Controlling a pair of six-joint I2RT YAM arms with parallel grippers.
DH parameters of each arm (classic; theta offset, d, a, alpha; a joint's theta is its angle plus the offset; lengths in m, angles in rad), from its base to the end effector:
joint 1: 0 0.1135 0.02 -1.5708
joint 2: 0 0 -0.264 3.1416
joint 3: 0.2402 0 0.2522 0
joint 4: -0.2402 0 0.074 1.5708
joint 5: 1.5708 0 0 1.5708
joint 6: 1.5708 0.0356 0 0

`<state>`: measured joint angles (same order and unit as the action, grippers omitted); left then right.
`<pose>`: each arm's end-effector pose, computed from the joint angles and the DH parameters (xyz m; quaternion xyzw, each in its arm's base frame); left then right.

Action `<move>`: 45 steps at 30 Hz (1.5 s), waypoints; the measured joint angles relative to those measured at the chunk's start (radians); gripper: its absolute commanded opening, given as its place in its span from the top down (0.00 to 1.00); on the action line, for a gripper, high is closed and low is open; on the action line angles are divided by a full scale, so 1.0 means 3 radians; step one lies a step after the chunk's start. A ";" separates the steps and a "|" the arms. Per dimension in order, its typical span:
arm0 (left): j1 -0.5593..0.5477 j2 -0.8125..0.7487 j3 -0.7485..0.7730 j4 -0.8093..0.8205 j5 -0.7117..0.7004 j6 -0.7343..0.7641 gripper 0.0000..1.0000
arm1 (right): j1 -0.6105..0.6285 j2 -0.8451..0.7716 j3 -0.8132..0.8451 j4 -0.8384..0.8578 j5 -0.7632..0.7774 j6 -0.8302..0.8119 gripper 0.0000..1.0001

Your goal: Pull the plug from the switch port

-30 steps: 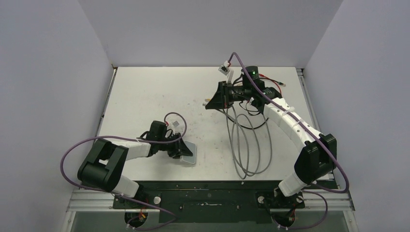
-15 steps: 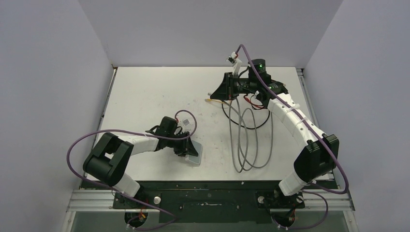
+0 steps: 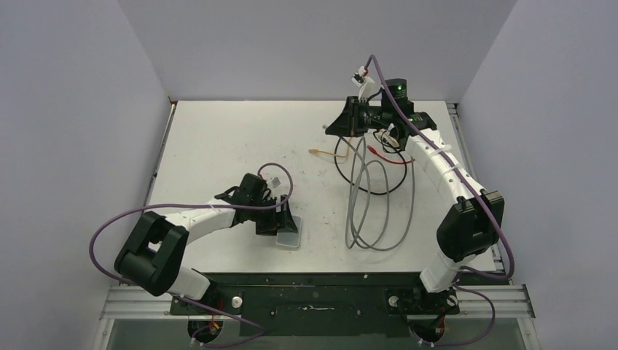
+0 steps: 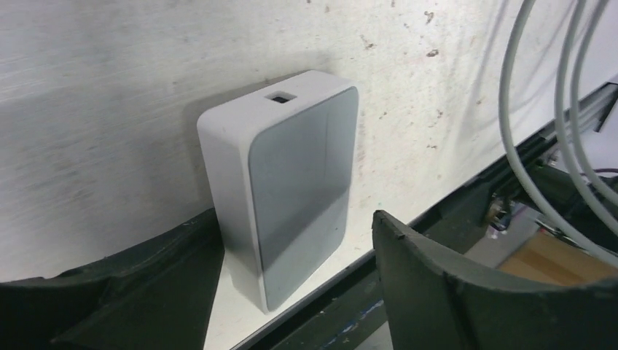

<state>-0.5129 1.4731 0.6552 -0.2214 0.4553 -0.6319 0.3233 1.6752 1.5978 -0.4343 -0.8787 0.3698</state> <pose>0.2182 -0.1408 0.1472 0.0033 0.9419 -0.3216 0.0971 0.3523 0.1469 0.3696 -0.1966 0.7859 0.5005 0.3053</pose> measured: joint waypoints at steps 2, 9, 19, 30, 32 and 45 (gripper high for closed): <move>-0.0001 -0.0089 0.0010 -0.0107 -0.0139 0.0028 0.20 | -0.0037 0.0025 0.0022 0.0027 0.0011 0.0004 0.94; 0.0001 -0.0376 0.0042 -0.0584 -0.0729 0.0108 0.05 | -0.0123 0.0126 0.0072 0.0167 0.0088 0.0103 0.94; 0.0010 -0.1013 0.0144 -0.0996 -0.1303 0.0169 0.04 | -0.0215 0.0566 0.0479 0.0474 0.0296 0.0346 0.94; 0.0014 -0.1311 0.0161 -0.1063 -0.1418 0.0172 0.04 | -0.0356 0.1239 0.1286 0.0565 0.0802 0.0581 0.94; 0.0014 -0.1320 0.0160 -0.1071 -0.1417 0.0167 0.04 | -0.0385 0.1358 0.1410 0.0598 0.0923 0.0621 0.93; 0.0014 -0.1514 0.0008 -0.1073 -0.1415 0.0104 0.04 | -0.0535 0.2229 0.2135 0.0696 0.1462 0.0863 0.85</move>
<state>-0.5087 1.0187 0.6575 -0.5434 0.0307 -0.6006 0.1627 2.3440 2.2383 -0.2256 -0.4400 0.6289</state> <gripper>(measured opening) 0.963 0.130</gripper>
